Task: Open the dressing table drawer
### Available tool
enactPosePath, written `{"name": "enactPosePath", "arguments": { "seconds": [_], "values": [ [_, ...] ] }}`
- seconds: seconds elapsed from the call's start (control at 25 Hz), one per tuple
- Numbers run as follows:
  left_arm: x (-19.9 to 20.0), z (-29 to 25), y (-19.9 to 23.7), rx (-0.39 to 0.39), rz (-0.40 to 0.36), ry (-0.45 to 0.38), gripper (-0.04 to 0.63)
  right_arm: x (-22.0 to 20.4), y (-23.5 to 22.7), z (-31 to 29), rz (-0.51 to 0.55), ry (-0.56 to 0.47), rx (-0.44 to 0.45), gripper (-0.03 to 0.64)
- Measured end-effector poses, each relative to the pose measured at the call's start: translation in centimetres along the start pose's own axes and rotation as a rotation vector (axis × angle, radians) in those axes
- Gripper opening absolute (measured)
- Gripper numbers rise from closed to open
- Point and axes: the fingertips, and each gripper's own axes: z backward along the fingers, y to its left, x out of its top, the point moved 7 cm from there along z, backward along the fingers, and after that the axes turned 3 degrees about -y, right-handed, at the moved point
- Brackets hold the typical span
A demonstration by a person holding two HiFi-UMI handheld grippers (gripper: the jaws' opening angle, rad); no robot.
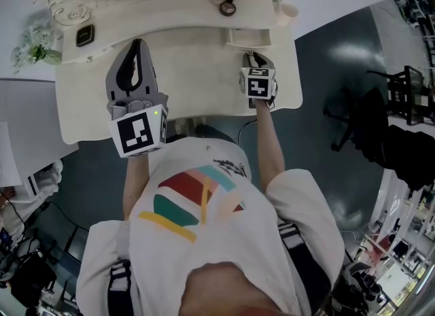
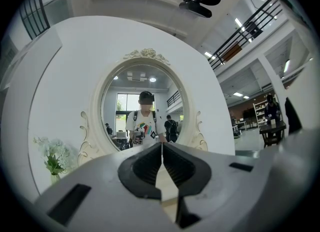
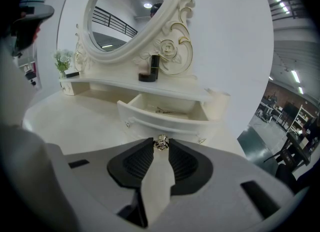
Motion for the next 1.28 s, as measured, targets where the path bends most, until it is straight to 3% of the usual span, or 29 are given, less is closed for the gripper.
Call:
{"name": "enactPosePath", "arguments": {
  "seconds": [1.28],
  "values": [
    [0.4, 0.6, -0.2, -0.016, -0.003, -0.009, 0.009, -0.5, 0.2, 1.0, -0.004, -0.014, -0.019, 0.087]
  ]
}}
